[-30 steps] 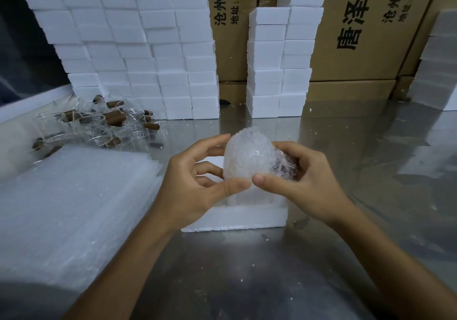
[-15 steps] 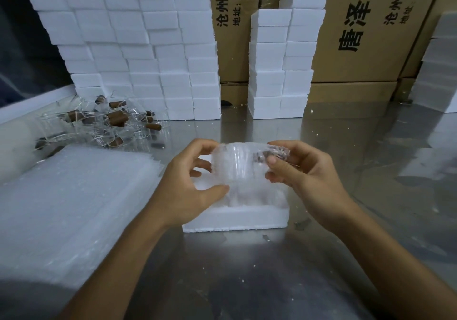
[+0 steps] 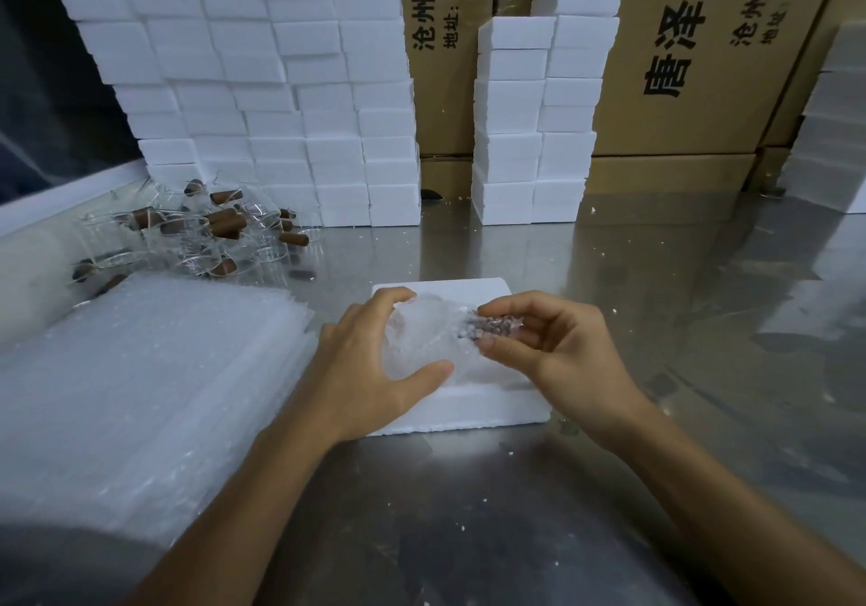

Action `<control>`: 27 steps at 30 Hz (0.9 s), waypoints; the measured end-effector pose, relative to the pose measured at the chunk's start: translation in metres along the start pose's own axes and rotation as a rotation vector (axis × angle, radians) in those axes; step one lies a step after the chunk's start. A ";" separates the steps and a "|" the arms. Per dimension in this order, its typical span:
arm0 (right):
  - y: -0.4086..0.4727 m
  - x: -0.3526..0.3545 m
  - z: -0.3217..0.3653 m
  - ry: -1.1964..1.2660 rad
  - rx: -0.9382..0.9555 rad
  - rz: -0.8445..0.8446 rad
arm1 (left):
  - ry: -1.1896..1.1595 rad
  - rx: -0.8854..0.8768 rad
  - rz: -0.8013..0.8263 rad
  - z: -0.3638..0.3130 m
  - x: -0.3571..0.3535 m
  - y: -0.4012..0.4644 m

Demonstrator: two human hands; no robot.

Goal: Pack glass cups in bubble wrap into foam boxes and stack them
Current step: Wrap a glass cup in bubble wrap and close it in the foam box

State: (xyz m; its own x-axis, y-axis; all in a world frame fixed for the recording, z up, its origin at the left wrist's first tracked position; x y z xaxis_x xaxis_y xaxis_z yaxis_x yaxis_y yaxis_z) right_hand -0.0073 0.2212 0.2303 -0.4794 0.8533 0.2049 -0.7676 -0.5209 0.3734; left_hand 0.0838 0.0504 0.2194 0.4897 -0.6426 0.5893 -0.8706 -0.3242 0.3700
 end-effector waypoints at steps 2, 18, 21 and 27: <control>0.000 -0.001 0.001 -0.053 0.024 0.013 | -0.039 -0.016 -0.041 -0.001 -0.001 -0.001; 0.008 0.015 -0.018 -0.228 -0.027 -0.045 | -0.040 0.015 -0.180 0.009 -0.012 0.001; 0.009 0.017 -0.020 -0.239 -0.035 -0.053 | -0.035 0.025 -0.166 0.011 -0.013 0.002; 0.009 0.013 -0.025 -0.343 -0.006 -0.019 | -0.084 0.039 -0.137 0.012 -0.013 0.003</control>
State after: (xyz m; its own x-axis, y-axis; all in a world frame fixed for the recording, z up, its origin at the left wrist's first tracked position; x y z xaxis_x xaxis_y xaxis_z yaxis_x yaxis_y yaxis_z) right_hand -0.0310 0.2273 0.2136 -0.2946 0.8202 0.4904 -0.7779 -0.5039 0.3755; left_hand 0.0742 0.0493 0.2049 0.5998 -0.6459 0.4723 -0.7979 -0.4385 0.4136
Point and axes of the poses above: each hand's wrist, its own y-axis towards the middle knuckle, its own x-axis out of the back of the hand, z = x × y, the point moved 7 cm from there along y, towards the middle knuckle, and after that the axes turned 10 degrees about -y, right-handed, at the moved point
